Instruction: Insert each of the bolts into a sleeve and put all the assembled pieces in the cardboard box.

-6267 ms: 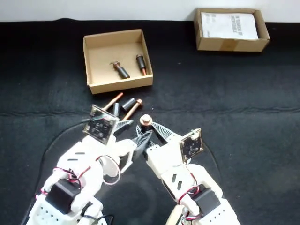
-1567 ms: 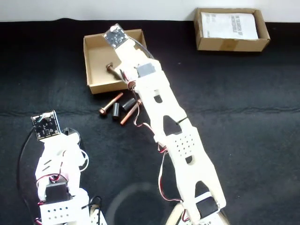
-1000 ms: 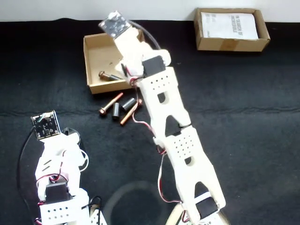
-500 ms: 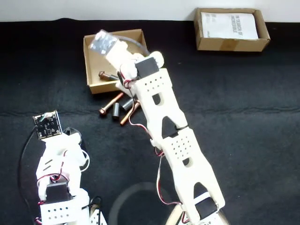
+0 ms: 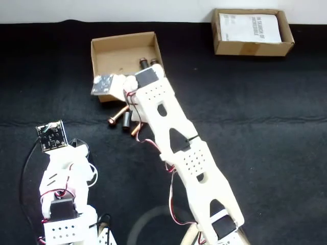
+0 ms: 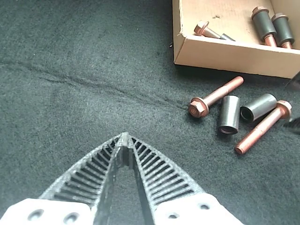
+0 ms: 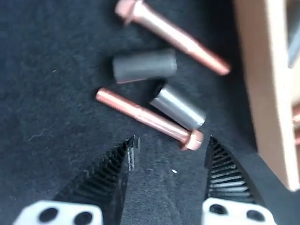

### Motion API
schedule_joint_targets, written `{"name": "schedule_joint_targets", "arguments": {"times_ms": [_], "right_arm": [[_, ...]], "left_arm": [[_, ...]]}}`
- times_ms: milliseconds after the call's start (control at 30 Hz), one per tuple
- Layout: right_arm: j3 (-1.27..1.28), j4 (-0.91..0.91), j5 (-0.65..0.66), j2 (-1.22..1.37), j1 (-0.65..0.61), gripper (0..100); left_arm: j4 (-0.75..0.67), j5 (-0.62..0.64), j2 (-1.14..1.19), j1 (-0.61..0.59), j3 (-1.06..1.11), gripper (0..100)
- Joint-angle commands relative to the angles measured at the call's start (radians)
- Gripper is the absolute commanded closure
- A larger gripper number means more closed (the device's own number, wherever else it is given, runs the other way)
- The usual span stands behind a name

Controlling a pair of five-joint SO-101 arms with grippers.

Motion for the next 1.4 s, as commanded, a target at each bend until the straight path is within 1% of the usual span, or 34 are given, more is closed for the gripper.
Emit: {"name": "schedule_joint_targets", "arguments": {"times_ms": [0, 100, 200, 400, 667, 767, 967, 1200, 1367], "right_arm": [[0.015, 0.007, 0.054, -0.036, -0.007, 78.9], [0.038, -0.002, 0.089, -0.036, -0.007, 78.9], [0.047, -0.036, 0.092, -0.036, -0.016, 78.9], [0.036, -0.038, 0.092, -0.048, -0.041, 78.9], [-0.050, -0.070, 0.092, -0.036, -0.048, 78.9], [-0.045, -0.131, 0.092, -0.025, -0.035, 78.9], [-0.054, -0.196, 0.092, 0.062, -0.022, 78.9], [-0.056, -0.199, 0.086, 0.101, -0.027, 78.9], [-0.045, -0.196, 0.086, 0.110, -0.002, 78.9]], "left_arm": [[0.002, 0.003, -0.004, 0.007, 0.019, 99], [0.002, 0.003, -0.005, 0.007, 0.019, 99], [0.000, 0.003, -0.005, 0.007, 0.019, 99], [0.000, 0.003, -0.005, 0.007, 0.019, 99], [0.002, 0.003, -0.007, 0.007, 0.019, 99], [0.003, 0.003, -0.007, 0.007, 0.019, 99], [0.003, 0.003, -0.008, 0.007, 0.019, 99], [0.003, 0.003, -0.008, 0.007, 0.019, 99], [0.003, 0.003, -0.008, 0.007, 0.019, 99]]}}
